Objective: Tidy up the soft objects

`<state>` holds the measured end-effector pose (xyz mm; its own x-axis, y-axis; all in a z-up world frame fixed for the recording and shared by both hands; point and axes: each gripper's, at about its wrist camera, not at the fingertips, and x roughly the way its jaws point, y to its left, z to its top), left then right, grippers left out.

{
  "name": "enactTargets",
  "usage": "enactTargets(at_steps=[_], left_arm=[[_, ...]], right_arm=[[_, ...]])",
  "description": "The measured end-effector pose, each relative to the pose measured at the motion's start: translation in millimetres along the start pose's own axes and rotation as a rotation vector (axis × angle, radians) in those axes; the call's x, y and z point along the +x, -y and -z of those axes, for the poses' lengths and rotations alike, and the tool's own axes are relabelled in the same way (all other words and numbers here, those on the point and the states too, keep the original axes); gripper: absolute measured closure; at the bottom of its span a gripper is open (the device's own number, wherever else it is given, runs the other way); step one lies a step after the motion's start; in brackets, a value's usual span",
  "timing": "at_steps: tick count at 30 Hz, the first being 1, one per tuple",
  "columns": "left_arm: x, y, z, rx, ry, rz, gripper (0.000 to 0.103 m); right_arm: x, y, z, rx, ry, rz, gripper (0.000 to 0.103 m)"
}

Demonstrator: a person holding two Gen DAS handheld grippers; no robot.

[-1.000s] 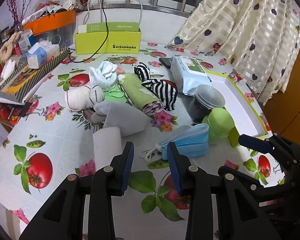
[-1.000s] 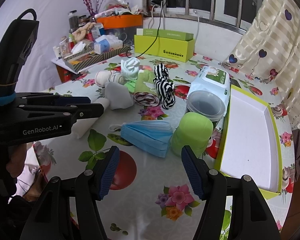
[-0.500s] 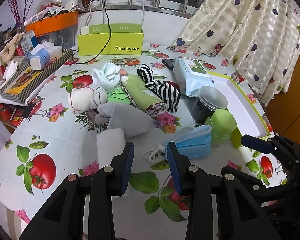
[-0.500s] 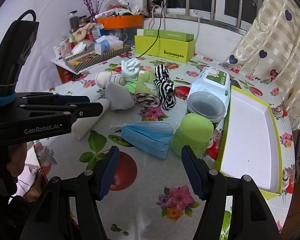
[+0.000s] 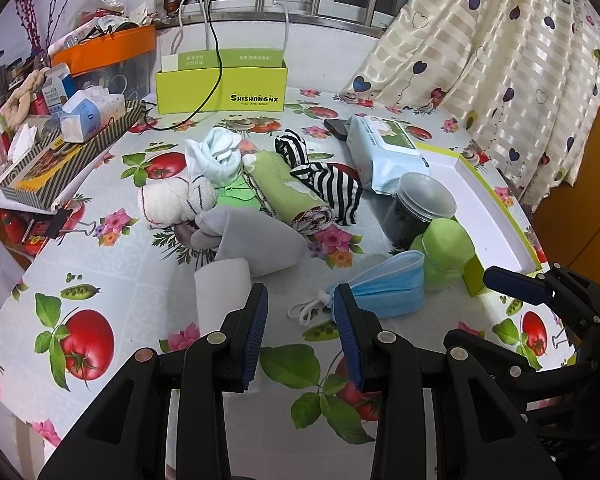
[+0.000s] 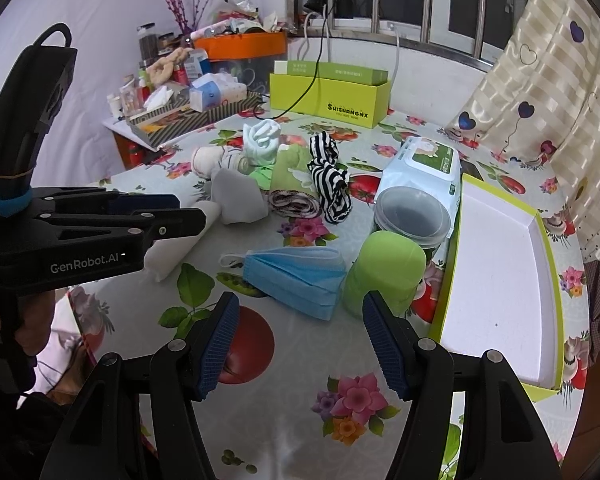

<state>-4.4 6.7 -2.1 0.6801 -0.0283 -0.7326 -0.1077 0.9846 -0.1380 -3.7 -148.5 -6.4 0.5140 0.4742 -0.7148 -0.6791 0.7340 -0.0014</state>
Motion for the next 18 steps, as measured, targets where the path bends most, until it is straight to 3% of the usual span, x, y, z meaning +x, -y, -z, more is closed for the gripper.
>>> enactTargets(at_steps=[18], left_arm=[[1.0, -1.6, -2.3, 0.003, 0.006, -0.004, 0.067]], right_arm=[[0.8, -0.2, -1.7, 0.0, 0.004, -0.002, 0.039]])
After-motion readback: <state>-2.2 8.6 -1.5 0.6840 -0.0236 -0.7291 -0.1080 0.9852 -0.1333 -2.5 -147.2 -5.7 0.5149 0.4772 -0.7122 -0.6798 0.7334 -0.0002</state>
